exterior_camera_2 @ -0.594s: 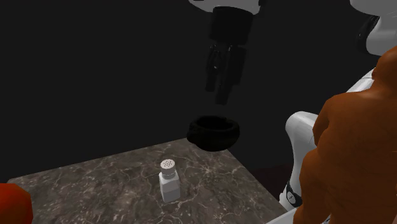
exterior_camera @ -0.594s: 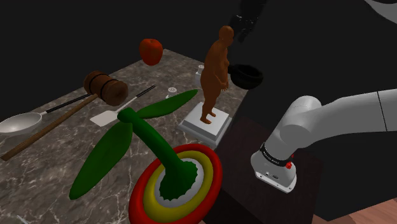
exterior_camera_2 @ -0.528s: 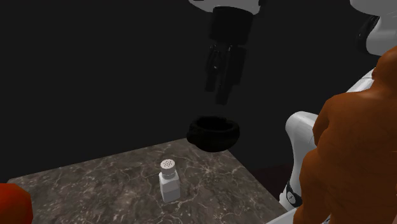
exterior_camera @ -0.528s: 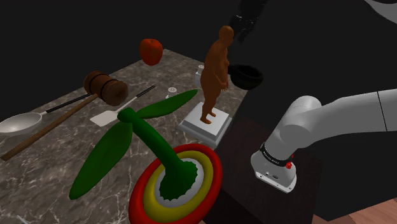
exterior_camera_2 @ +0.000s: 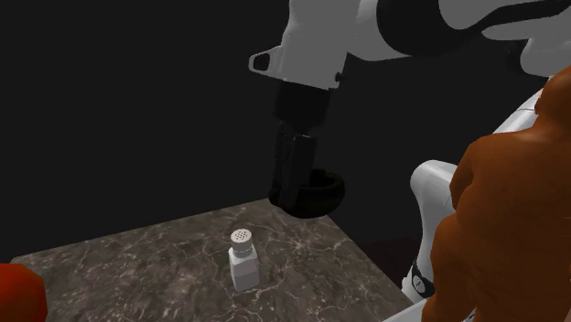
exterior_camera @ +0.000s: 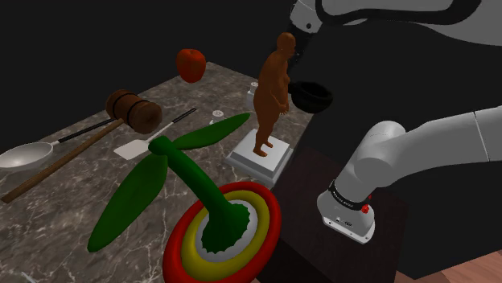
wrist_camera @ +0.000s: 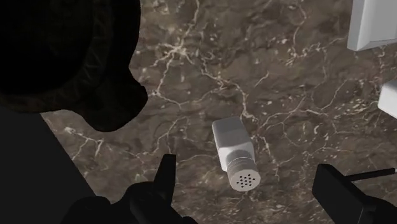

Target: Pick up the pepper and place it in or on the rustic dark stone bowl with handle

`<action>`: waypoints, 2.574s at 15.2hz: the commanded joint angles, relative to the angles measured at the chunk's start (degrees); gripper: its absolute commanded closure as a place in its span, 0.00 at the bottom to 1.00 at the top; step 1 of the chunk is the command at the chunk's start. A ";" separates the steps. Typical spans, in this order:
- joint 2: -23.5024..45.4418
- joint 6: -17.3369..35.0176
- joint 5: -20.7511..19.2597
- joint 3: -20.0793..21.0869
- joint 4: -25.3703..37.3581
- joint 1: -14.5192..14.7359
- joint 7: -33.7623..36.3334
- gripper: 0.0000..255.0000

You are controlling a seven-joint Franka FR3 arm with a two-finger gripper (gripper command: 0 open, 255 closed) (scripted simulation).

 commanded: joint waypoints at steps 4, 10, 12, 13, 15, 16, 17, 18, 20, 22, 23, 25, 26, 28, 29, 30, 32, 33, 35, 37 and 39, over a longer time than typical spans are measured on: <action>5.32 13.04 3.66 -0.89 -5.59 1.46 -0.39 0.00; 8.41 18.75 4.67 -0.87 -8.01 2.14 -0.83 0.00; 9.49 20.56 4.95 -0.83 -8.73 2.36 -0.98 0.00; 9.81 21.09 5.03 -0.82 -8.93 2.42 -1.03 0.00; 9.81 21.09 5.03 -0.82 -8.93 2.42 -1.03 0.00; 9.81 21.09 5.03 -0.82 -8.93 2.42 -1.03 0.00; 9.81 21.09 5.03 -0.82 -8.93 2.42 -1.03 0.00; 9.81 21.09 5.03 -0.82 -8.93 2.42 -1.03 0.00; 9.81 21.09 5.03 -0.82 -8.93 2.42 -1.03 0.00; 9.81 21.09 5.03 -0.82 -8.93 2.42 -1.03 1.00; 9.81 21.09 5.03 -0.82 -8.93 2.42 -1.03 1.00; 9.80 21.08 5.03 -0.82 -8.93 2.42 -1.03 1.00; 9.81 21.08 5.03 -0.82 -8.93 2.42 -1.03 1.00; 9.81 21.08 5.03 -0.82 -8.93 2.42 -1.03 1.00; 9.81 21.08 5.03 -0.82 -8.93 2.42 -1.03 1.00; 9.81 21.09 5.03 -0.82 -8.93 2.42 -1.03 1.00; 9.28 19.38 4.82 -0.74 -7.75 2.31 -0.72 1.00; 9.03 18.53 4.73 -0.70 -7.14 2.26 -0.57 1.00; 8.60 16.87 4.55 -0.63 -5.90 2.17 -0.29 1.00; 8.23 15.22 4.39 -0.57 -4.61 2.10 -0.01 1.00; 7.92 13.60 4.25 -0.51 -3.28 2.04 0.25 1.00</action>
